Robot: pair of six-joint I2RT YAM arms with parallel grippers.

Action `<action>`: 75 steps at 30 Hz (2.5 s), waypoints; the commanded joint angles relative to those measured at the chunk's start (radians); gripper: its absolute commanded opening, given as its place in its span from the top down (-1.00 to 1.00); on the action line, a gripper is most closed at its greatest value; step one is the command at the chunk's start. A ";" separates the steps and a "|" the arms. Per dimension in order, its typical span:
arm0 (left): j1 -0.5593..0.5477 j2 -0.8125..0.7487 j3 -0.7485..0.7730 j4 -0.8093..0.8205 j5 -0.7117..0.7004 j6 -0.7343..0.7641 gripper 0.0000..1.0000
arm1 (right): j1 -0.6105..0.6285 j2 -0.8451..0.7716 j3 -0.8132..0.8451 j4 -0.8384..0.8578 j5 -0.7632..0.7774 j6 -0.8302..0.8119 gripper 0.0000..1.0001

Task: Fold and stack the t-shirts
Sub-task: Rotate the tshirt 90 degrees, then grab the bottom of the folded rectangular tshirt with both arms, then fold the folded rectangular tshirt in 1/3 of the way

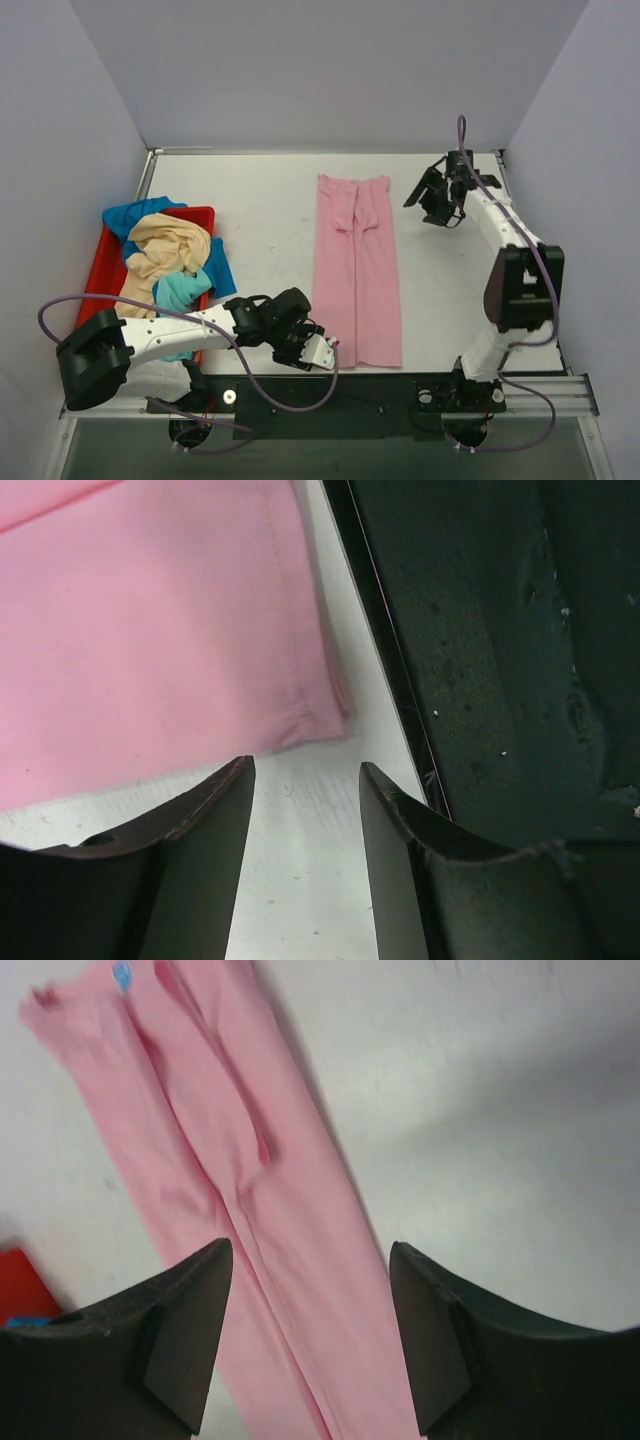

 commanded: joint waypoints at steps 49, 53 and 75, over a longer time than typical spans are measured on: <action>0.229 0.150 0.311 0.020 0.066 -0.116 1.00 | 0.379 -0.638 -0.655 -0.302 0.064 0.021 1.00; 0.324 0.245 0.423 0.019 0.064 -0.145 1.00 | 0.309 -0.535 -0.540 -0.267 0.038 -0.045 1.00; 0.479 0.667 0.827 0.019 -0.108 -0.205 1.00 | 0.123 -0.087 -0.161 -0.138 -0.095 -0.131 1.00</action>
